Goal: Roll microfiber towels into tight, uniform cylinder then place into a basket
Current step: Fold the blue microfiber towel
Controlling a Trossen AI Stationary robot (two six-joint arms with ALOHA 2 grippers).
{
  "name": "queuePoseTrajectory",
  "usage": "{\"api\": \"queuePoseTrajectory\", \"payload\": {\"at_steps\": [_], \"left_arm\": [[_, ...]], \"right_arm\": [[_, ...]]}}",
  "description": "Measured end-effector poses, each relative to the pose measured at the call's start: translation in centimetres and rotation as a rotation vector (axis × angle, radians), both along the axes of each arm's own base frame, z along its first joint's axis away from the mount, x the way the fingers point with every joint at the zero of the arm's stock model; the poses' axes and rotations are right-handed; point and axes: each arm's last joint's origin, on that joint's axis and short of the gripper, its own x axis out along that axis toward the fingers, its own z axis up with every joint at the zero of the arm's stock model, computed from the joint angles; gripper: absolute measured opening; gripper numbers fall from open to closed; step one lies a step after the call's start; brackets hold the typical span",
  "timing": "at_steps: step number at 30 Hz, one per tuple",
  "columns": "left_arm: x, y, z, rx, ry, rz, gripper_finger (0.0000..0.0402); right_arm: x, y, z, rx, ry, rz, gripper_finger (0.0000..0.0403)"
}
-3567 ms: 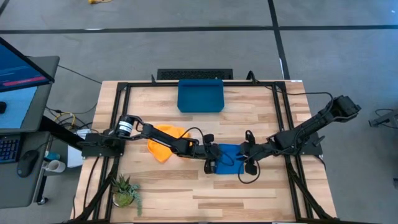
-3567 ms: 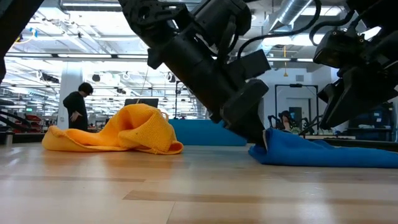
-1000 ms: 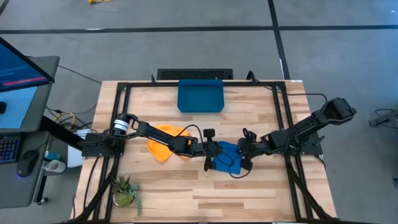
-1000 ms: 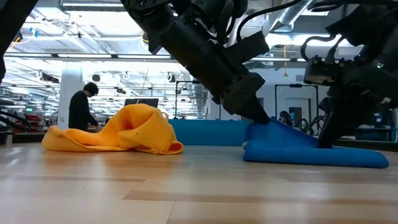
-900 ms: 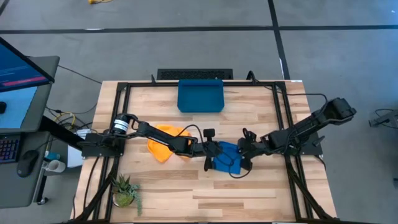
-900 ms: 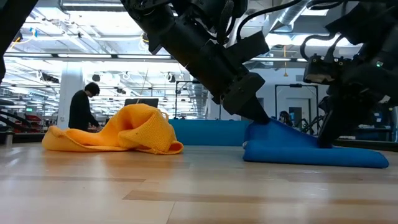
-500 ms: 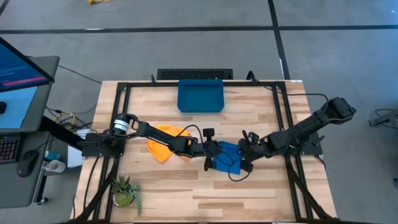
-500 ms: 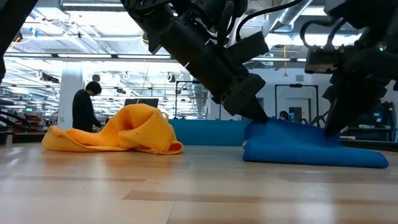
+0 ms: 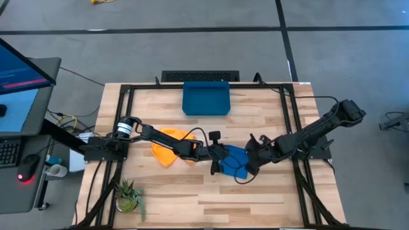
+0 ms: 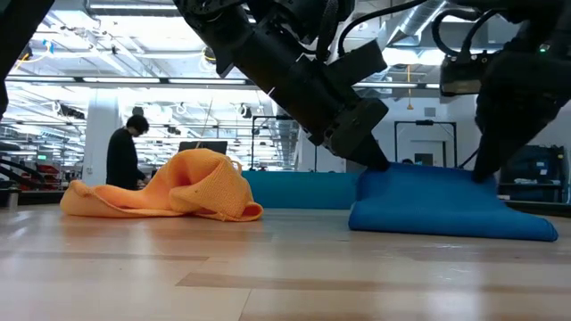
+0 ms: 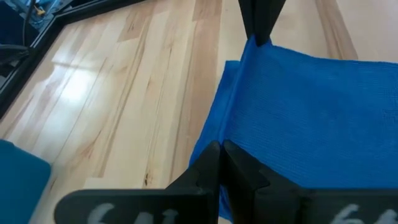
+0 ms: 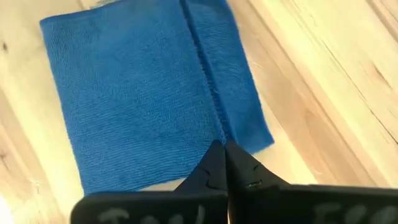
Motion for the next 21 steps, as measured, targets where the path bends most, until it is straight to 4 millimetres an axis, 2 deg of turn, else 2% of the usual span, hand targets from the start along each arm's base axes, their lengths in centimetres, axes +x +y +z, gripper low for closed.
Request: {"api": "queuePoseTrajectory", "payload": {"at_steps": [7,21], "left_arm": [[0.0,0.6,0.0,-0.001,0.006,0.013,0.0004],[-0.2,0.7,-0.3,0.028,0.055,-0.002,0.0005]], "right_arm": [[0.2,-0.3,-0.4,-0.018,0.022,-0.041,0.0010],[1.2,-1.5,-2.6,-0.053,0.131,-0.075,0.0016]]}}
